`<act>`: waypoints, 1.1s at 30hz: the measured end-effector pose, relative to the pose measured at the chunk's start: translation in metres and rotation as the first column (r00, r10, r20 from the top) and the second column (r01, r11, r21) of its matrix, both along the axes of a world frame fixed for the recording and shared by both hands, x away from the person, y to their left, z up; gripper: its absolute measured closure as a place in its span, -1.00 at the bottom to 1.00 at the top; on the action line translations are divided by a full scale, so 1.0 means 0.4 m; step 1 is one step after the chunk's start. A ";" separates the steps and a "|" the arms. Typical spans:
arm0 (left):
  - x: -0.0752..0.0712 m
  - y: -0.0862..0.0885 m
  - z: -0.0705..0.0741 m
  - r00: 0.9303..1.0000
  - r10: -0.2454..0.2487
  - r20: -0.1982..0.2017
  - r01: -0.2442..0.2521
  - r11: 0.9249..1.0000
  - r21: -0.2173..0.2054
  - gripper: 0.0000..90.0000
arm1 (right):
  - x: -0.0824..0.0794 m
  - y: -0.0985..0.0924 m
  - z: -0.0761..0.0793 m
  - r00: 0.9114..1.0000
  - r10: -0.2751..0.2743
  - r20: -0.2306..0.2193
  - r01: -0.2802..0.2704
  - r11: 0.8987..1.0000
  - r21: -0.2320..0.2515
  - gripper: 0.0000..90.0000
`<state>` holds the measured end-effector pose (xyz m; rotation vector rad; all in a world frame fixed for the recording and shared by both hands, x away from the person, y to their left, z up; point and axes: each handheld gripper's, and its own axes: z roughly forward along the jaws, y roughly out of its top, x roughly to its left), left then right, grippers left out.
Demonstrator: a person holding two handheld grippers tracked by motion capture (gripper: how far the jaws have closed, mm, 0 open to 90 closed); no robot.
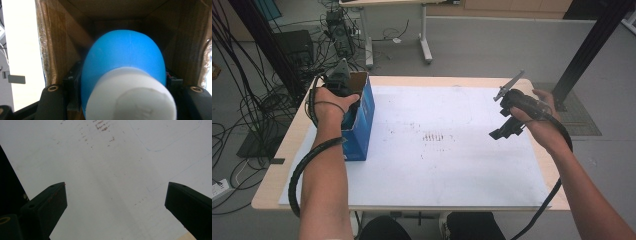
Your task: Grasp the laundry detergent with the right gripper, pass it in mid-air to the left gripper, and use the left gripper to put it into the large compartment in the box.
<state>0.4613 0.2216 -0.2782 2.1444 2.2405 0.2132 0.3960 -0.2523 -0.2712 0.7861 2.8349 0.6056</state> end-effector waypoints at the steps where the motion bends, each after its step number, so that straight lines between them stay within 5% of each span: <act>1: 0.000 0.000 0.000 1.000 -0.001 0.001 0.001 1.000 0.000 -0.19 | 0.000 -0.001 0.001 1.000 -0.002 0.001 0.002 1.000 0.002 -0.91; 33: 0.001 -0.001 0.000 1.000 0.002 -0.001 -0.002 1.000 0.001 -0.20 | -0.005 -0.001 0.015 1.000 0.002 0.011 -0.002 1.000 0.002 -0.91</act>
